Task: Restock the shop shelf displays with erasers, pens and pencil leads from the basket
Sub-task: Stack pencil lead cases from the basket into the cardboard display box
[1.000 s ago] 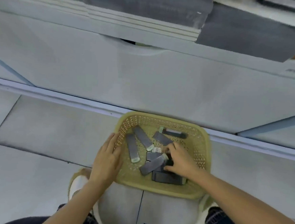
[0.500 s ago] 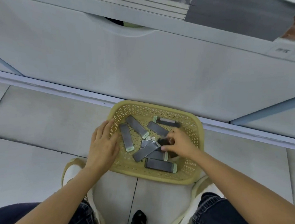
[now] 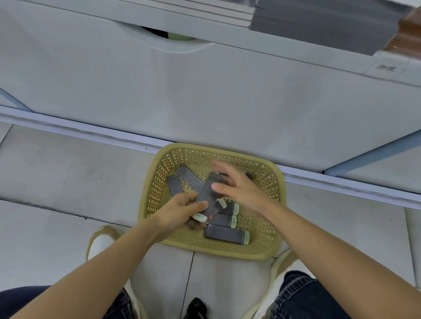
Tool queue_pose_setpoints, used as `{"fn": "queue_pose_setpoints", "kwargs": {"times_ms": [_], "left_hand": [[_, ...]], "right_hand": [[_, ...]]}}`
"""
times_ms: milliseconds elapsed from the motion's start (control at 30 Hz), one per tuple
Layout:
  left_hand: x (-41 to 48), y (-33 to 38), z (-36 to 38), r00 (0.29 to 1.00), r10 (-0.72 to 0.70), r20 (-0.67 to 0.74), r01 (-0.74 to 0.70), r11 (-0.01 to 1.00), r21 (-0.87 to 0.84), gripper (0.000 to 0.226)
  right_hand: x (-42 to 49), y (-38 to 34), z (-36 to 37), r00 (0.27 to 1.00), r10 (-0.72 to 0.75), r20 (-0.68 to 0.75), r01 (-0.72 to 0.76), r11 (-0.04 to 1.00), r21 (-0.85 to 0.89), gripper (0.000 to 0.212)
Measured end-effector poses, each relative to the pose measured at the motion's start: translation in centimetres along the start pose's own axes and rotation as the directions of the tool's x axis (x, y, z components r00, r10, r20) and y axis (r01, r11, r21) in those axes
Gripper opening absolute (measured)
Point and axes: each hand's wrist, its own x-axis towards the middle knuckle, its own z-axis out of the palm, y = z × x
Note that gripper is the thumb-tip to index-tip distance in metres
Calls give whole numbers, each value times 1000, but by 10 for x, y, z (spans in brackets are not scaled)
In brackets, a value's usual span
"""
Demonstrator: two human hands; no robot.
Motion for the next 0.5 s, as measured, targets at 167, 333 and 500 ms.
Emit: {"fn": "queue_pose_setpoints", "kwargs": {"times_ms": [167, 333, 500], "left_hand": [[3, 10, -15, 988, -116, 101, 138, 959, -249, 18], [5, 11, -21, 973, -186, 138, 226, 892, -392, 41], [11, 0, -17, 995, -12, -95, -14, 965, -261, 58]], "right_hand": [[-5, 2, -1, 967, 30, 252, 29, 973, -228, 42], [-7, 9, 5, 984, -74, 161, 115, 957, -268, 25], [-10, 8, 7, 995, 3, 104, -2, 1000, -12, 10]]}}
